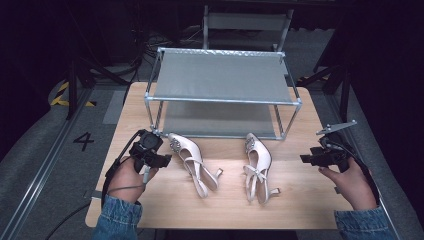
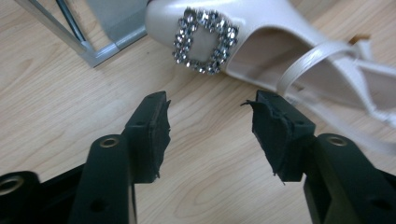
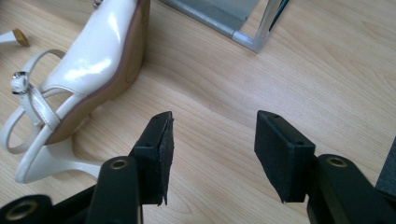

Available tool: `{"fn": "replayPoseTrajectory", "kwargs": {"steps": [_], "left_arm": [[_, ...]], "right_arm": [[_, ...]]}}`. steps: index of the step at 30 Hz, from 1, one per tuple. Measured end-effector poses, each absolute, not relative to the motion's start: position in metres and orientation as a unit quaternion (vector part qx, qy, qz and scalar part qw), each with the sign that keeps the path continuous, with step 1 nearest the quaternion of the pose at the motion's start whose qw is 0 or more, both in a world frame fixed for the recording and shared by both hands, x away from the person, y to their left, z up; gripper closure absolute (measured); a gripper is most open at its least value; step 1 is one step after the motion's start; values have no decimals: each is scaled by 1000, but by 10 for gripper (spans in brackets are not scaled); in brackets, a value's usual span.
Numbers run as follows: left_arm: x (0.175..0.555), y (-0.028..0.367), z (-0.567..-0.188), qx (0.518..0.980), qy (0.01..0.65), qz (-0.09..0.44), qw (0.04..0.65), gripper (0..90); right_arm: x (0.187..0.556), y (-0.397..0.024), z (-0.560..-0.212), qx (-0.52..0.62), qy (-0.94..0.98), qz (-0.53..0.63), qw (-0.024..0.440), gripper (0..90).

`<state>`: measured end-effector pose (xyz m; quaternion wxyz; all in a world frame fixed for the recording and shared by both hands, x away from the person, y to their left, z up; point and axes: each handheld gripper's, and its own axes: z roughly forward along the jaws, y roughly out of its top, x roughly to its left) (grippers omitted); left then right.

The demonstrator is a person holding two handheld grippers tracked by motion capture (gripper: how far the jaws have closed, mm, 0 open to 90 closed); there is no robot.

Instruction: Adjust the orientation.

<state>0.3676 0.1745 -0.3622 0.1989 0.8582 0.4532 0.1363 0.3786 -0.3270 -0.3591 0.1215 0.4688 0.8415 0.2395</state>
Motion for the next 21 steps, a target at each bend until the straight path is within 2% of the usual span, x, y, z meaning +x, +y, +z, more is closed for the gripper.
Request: {"fn": "replayPoseTrajectory", "kwargs": {"steps": [3,4,12,15,21], "left_arm": [[372,176,-362,860,454,107,208,490],[375,178,-361,856,461,81,218,509],[379,168,-362,867,441,92,211,489],[379,160,-365,877,428,87,202,484],[380,148,-367,884,413,71,206,464]], "right_arm": [[378,-327,-362,470,841,238,121,465],[378,-328,-365,472,841,234,121,456],[379,-329,-376,476,842,225,118,461],[381,-330,-381,492,837,225,85,453],[382,-333,-383,498,833,226,80,451]]}}
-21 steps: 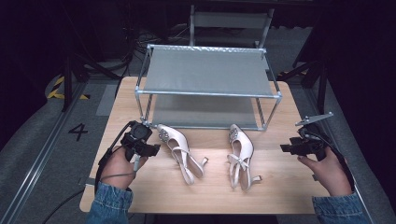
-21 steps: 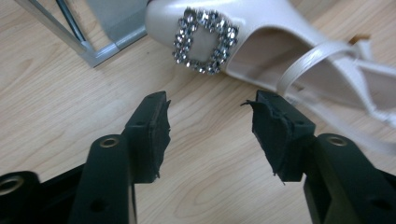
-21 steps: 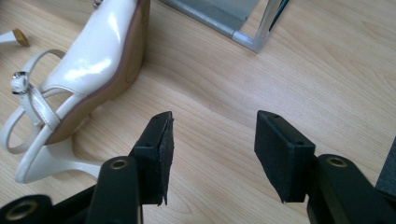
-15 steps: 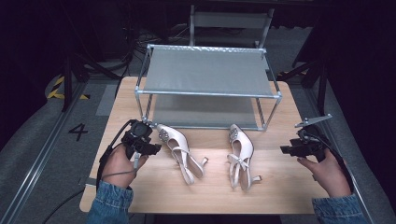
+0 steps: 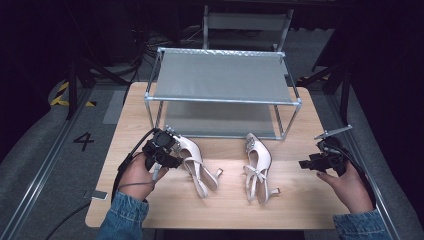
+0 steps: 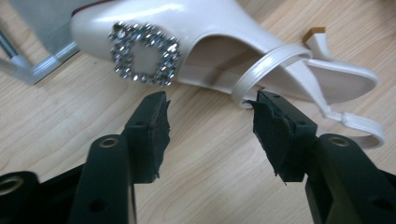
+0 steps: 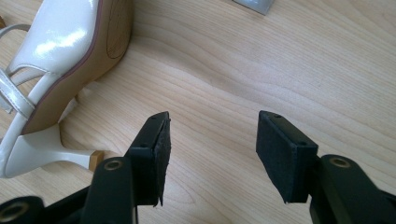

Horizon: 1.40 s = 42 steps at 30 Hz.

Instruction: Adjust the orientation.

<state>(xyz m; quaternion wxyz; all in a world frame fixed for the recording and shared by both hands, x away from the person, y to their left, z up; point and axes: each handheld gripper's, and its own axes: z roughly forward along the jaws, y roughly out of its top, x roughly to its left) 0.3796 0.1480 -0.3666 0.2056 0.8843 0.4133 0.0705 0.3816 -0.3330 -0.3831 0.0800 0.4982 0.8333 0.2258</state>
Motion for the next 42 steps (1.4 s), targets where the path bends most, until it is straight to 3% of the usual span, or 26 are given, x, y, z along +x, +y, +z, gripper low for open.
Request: {"fn": "replayPoseTrajectory", "kwargs": {"steps": [10,24,29,30,31,35,42], "left_arm": [[380,123,-382,912,366,45,178,443],[390,119,-408,910,384,33,149,458],[392,119,-413,910,383,40,155,532],[392,120,-414,909,383,37,157,642],[393,120,-414,909,383,31,160,642],[392,122,-411,908,382,15,173,824],[387,119,-402,909,375,17,181,877]], "right_arm": [[384,-330,-391,489,841,224,62,427],[385,-327,-394,482,845,223,61,420],[386,-325,-397,481,847,219,60,422],[387,-325,-398,477,850,216,60,422],[387,-325,-398,477,850,216,60,422],[387,-323,-399,473,853,214,61,423],[387,-322,-400,471,854,211,60,422]]}}
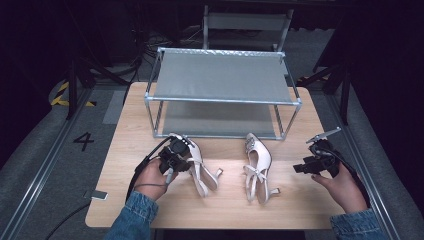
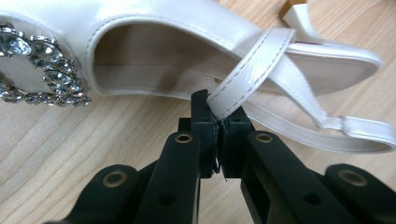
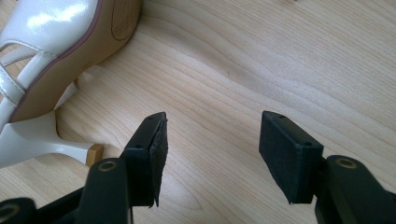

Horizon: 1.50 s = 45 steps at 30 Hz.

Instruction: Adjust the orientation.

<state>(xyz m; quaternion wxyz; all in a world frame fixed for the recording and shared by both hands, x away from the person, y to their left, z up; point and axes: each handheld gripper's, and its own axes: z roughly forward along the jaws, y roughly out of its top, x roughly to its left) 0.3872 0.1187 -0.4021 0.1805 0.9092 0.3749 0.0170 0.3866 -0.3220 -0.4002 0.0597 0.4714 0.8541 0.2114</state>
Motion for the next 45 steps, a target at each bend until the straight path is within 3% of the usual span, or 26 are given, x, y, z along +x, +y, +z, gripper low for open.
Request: {"fn": "replayPoseTrajectory", "kwargs": {"steps": [27,39,41,45], "left_arm": [[372,109,-363,911,354,87,193,877],[376,86,-369,925,322,51,196,868],[376,83,-371,926,319,43,198,844],[377,81,-374,926,318,38,199,688]], "right_arm": [[380,-314,-397,456,857,233,48,428],[373,-321,-400,462,853,240,44,430],[372,-322,-400,464,851,240,43,430],[372,-323,-401,462,852,240,42,427]]}}
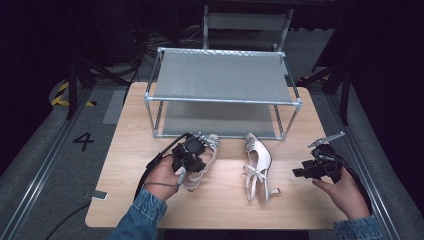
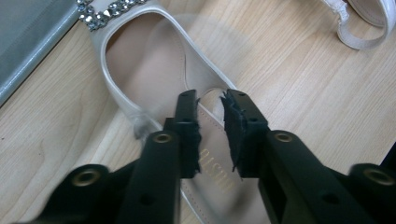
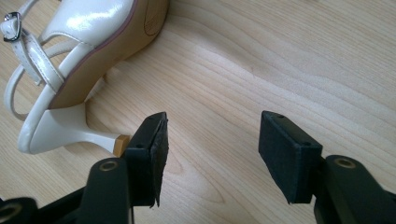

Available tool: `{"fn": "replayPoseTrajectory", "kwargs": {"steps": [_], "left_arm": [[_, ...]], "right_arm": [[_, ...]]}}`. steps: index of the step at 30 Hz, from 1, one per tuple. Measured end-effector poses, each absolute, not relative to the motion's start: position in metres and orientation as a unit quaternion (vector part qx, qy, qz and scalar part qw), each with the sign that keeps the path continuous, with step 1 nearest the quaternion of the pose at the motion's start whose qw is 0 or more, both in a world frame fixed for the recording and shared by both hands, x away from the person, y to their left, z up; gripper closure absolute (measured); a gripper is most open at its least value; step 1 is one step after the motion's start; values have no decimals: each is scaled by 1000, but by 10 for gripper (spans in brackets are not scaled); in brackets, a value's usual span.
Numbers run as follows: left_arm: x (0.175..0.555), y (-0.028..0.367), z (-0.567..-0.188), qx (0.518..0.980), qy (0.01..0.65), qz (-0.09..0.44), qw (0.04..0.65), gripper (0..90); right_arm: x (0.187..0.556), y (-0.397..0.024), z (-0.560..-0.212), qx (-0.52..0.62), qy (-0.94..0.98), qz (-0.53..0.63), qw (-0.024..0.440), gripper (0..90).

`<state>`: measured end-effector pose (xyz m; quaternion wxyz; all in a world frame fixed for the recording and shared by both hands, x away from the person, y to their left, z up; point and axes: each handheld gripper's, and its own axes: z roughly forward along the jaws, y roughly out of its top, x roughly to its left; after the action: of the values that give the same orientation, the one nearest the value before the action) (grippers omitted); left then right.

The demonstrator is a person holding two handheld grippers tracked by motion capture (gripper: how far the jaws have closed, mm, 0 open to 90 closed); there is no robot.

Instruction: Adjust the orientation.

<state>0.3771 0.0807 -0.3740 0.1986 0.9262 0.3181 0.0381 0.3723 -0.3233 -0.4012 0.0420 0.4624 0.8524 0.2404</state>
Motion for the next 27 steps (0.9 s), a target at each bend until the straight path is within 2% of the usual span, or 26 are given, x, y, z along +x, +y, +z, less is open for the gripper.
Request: {"fn": "replayPoseTrajectory", "kwargs": {"steps": [3,9,15,27], "left_arm": [[377,82,-371,921,328,39,206,608],[378,80,-369,908,346,21,234,525],[382,73,-373,898,361,11,252,501],[400,58,-398,879,411,-28,240,517]], "right_arm": [[373,-323,-402,462,853,239,41,426],[373,-322,-403,461,854,240,42,423],[373,-319,-404,459,855,238,40,421],[370,-321,-408,463,854,235,38,419]]}}
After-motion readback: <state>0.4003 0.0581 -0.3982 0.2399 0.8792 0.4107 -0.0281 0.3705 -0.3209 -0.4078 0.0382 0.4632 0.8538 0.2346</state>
